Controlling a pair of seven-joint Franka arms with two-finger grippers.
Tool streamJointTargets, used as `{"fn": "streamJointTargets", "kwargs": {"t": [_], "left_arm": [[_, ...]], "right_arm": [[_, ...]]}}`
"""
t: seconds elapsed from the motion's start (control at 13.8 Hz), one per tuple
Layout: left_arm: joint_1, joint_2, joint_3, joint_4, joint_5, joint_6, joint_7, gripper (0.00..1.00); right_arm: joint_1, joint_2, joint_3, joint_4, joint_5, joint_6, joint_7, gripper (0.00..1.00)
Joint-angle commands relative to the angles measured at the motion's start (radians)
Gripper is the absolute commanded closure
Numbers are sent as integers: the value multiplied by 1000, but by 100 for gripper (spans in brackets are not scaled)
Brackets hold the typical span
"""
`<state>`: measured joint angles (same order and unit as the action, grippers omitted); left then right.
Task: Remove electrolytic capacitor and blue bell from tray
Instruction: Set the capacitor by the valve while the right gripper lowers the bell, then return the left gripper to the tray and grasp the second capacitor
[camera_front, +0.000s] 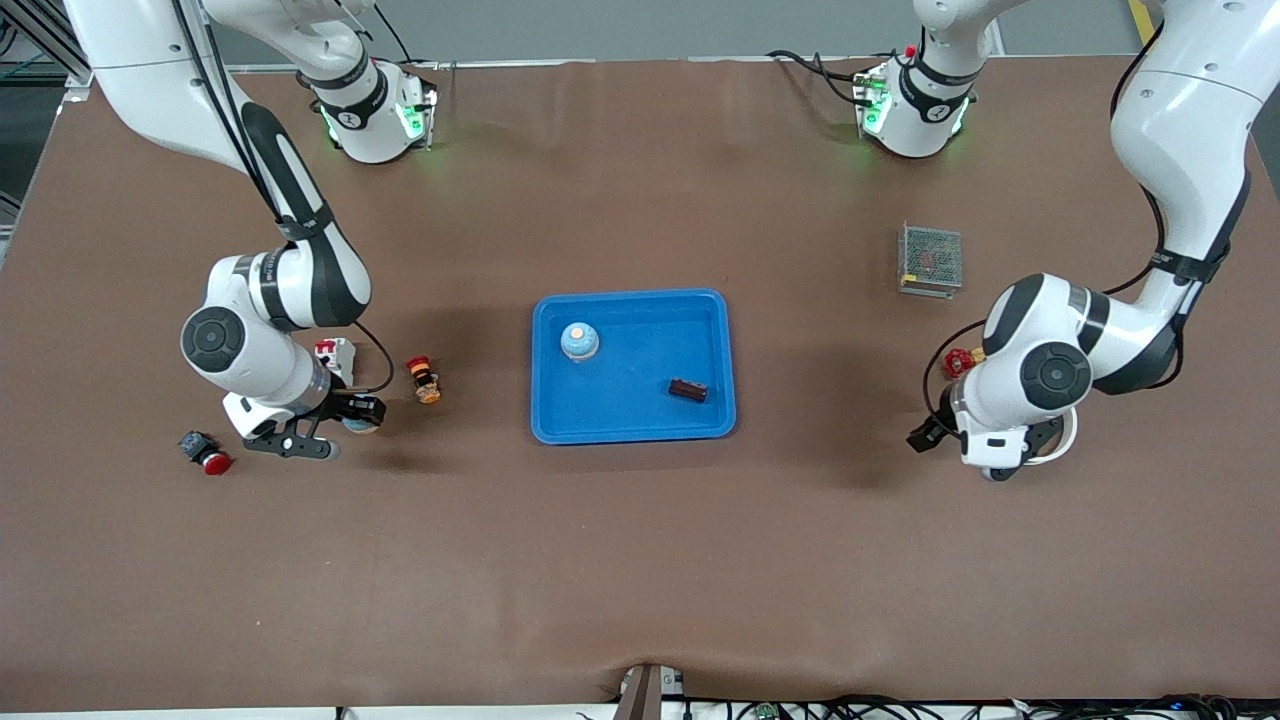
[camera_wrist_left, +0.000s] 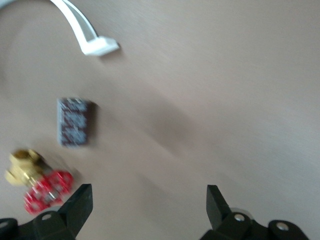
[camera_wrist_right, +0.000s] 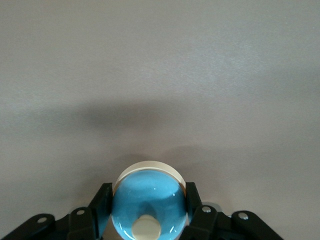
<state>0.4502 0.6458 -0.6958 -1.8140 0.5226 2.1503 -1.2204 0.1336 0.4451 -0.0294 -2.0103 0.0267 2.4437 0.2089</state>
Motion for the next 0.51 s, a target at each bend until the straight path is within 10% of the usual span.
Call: {"fn": "streamJointTargets", "kwargs": {"t": [0.0,0.43], "left_arm": [[-22,-18,-59,2,-18,-13,-103,0],[-226,3,-71,77,-19,-13,-355,0]], "right_arm": [[-37,20,19,-11,-5,26,-33,100],[-31,50,22,4,1,40,-20,100]]}}
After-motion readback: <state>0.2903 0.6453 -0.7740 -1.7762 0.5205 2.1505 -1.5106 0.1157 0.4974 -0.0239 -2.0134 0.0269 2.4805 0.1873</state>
